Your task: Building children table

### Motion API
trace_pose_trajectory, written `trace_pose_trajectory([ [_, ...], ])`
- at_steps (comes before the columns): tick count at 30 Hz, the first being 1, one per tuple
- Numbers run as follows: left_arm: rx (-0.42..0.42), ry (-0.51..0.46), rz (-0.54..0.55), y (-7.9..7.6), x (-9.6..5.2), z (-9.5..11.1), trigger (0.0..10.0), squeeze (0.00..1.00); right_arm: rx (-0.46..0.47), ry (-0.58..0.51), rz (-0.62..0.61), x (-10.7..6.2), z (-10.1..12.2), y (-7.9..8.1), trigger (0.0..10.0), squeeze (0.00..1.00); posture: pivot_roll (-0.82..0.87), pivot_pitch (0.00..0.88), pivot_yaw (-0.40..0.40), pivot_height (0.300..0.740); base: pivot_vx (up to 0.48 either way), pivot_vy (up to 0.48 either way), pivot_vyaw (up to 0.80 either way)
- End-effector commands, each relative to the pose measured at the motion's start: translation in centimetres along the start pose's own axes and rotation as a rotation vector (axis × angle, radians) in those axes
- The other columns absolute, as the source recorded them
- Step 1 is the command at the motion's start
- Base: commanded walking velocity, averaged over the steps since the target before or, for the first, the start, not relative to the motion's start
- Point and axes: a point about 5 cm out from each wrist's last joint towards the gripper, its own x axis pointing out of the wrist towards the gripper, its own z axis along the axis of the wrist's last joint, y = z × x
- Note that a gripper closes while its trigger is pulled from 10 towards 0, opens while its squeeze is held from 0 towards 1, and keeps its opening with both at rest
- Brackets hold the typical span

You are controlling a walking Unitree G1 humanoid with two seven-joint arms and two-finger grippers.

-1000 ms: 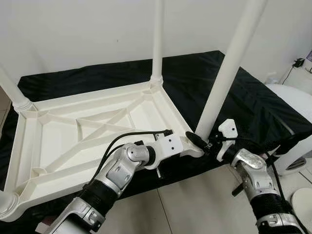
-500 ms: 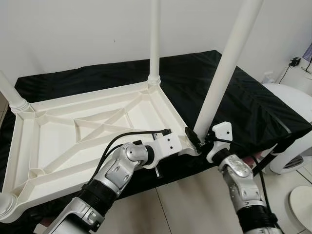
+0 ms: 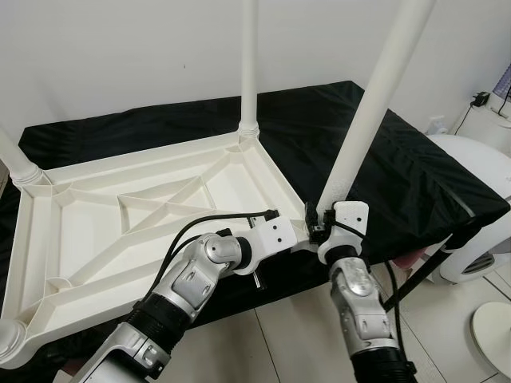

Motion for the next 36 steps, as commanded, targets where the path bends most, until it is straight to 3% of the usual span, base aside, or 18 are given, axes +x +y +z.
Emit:
trace_pose_trajectory([
  [1, -0.004, 0.026, -0.058, -1.3, 0.6, -0.4, 10.0, 0.00, 0.043, 0.006, 0.017, 0.2, 0.3, 1.4, 10.0, 0.00, -0.09, 0.068, 0.030, 0.740, 0.000, 0.000, 0.00],
  [5, -0.006, 0.026, -0.058, -1.3, 0.6, -0.4, 10.0, 0.00, 0.048, 0.012, 0.016, 0.2, 0.3, 1.5, 10.0, 0.00, -0.08, 0.066, 0.028, 0.740, 0.000, 0.000, 0.00],
  [6, -0.006, 0.028, -0.057, -1.3, 0.5, -0.5, 10.0, 0.00, 0.057, 0.018, 0.016, 0.1, 0.2, 1.6, 10.0, 0.25, -0.08, 0.066, 0.028, 0.740, 0.000, 0.000, 0.00],
  [7, -0.006, 0.029, -0.056, -1.3, 0.5, -0.5, 10.0, 0.00, 0.069, 0.022, 0.018, 0.1, 0.2, 1.5, 10.0, 1.00, -0.08, 0.064, 0.026, 0.740, 0.000, 0.000, 0.00],
  [17, -0.008, 0.025, -0.055, -1.4, 0.6, -0.5, 10.0, 0.00, 0.054, 0.032, 0.055, -0.3, 0.1, 0.5, 10.0, 1.00, -0.09, 0.057, 0.020, 0.740, 0.000, 0.000, 0.00],
  [18, -0.008, 0.025, -0.055, -1.5, 0.6, -0.5, 10.0, 0.00, 0.070, 0.038, 0.080, -0.3, 0.0, 0.5, 10.0, 0.00, -0.09, 0.054, 0.016, 0.740, 0.000, 0.000, 0.00],
  [23, -0.009, 0.025, -0.053, -1.5, 0.6, -0.5, 10.0, 0.00, 0.112, 0.029, 0.127, -0.5, 0.1, 0.4, 10.0, 0.00, -0.09, 0.054, 0.016, 0.740, 0.000, 0.000, 0.00],
  [24, -0.009, 0.025, -0.053, -1.5, 0.6, -0.5, 10.0, 0.00, 0.093, 0.014, 0.220, -0.9, 0.4, -0.1, 10.0, 0.00, -0.09, 0.047, 0.015, 0.740, 0.000, 0.000, 0.00],
  [29, -0.006, 0.024, -0.054, -1.5, 0.6, -0.4, 10.0, 0.00, 0.071, 0.013, 0.367, -1.2, 0.5, -1.4, 10.0, 0.00, -0.09, 0.043, 0.017, 0.740, 0.000, 0.000, 0.00],
  [36, -0.003, 0.024, -0.057, -1.5, 0.7, -0.5, 10.0, 0.00, 0.004, 0.032, 0.505, -0.7, 0.6, -3.2, 10.0, 0.00, -0.09, 0.038, 0.021, 0.740, 0.000, 0.000, 0.00],
])
